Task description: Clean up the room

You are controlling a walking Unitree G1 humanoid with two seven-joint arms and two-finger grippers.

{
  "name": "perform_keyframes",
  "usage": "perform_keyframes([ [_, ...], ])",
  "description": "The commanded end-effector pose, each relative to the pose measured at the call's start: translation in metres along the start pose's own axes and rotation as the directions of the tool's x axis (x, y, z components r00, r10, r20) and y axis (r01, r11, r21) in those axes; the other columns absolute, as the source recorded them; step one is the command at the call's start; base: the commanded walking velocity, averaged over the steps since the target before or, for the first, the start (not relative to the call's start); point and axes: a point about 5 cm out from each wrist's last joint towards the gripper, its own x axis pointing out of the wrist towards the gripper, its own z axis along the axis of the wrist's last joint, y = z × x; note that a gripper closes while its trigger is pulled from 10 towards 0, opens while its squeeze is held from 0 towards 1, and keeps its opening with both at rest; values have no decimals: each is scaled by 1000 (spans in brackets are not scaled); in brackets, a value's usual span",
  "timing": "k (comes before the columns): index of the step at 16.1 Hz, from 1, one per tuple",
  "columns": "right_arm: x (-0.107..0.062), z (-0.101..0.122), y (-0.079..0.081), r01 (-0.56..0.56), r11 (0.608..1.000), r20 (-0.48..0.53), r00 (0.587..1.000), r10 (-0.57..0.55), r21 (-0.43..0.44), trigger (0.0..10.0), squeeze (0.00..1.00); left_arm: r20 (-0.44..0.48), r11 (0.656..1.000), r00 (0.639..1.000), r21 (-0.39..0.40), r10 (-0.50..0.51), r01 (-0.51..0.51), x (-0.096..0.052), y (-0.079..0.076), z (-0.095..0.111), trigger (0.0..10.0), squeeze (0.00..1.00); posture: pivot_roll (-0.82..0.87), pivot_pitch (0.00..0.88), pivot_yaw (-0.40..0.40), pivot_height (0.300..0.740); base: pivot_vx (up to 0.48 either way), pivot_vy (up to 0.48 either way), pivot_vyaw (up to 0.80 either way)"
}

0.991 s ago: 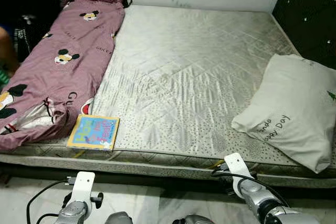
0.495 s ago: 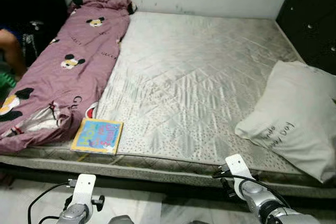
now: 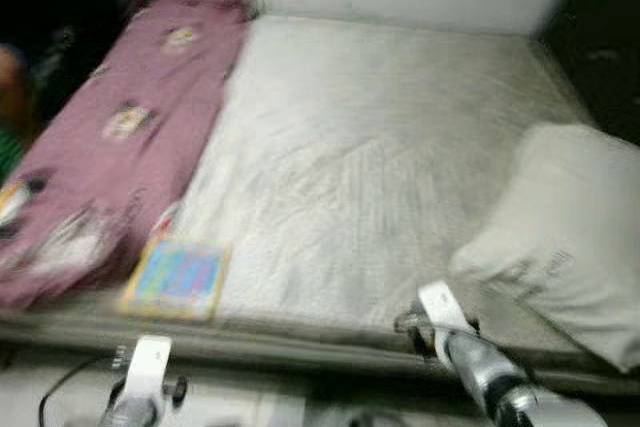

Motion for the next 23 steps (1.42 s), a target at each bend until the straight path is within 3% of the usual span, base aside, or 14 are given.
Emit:
perform_keyframes([
  [1,-1,-6,-3,11,1000,-22,1000,-11,-2,10000,0,-2,1000,1000,2,-6,6,0,-4,-2,10000,0,-87,0,-45,740,0,0,0],
  [10,-1,-5,-4,15,1000,-19,1000,-15,0,10000,0,-1,999,1000,20,25,-25,0,-2,-1,10000,0,-86,0,-45,740,0,0,-235],
  [11,-1,-2,-6,53,998,22,998,-53,16,10000,0,24,994,995,-59,98,-97,-1,0,-2,10000,0,-86,0,-46,740,0,0,0],
  [12,-1,-2,-6,61,998,30,998,-61,21,10000,0,29,990,993,-86,113,-110,-1,0,-2,10000,0,-86,0,-46,740,0,0,0],
  [14,-3,2,-10,128,982,106,984,-143,137,10000,0,91,896,963,-396,254,-199,-5,2,-1,10000,0,-81,0,-53,740,0,0,0],
  [15,-3,3,-11,134,980,118,981,-152,148,10000,0,103,878,959,-437,266,-196,-6,2,0,10000,0,-81,0,-55,740,0,0,0],
  [16,-4,6,-12,146,971,145,974,-175,190,10000,0,230,750,889,-639,396,-169,-5,66,88,10000,0,-78,0,-57,740,0,0,0],
  [17,-7,78,-57,170,957,264,936,-231,235,10000,0,227,563,867,-823,444,-73,-8,76,126,10000,0,-75,0,-60,740,0,0,0],
  [18,-9,95,-65,171,954,292,926,-241,246,10000,0,219,501,868,-865,445,-38,-9,75,134,10000,0,-75,0,-62,740,0,0,0],
  [19,-13,121,-68,155,950,344,906,-245,269,10000,0,160,247,898,-967,410,60,-8,61,156,10000,0,-78,0,-66,740,0,0,0],
  [20,-15,132,-67,141,952,371,897,-239,271,10000,0,176,234,903,-968,392,87,-9,49,170,10000,0,-79,0,-69,740,0,0,0],
  [21,-16,137,-66,130,951,384,893,-235,281,10000,0,220,261,890,-958,399,120,-12,39,181,10000,0,-81,0,-77,740,0,0,0],
  [22,-17,143,-64,119,952,400,887,-230,282,10000,0,292,373,868,-918,401,137,-16,25,194,10000,0,-82,0,-79,740,0,0,0],
  [23,-19,151,-63,108,958,433,874,-219,266,10000,0,500,729,760,-683,415,51,-30,3,220,10000,0,-84,0,-93,740,0,0,0],
])
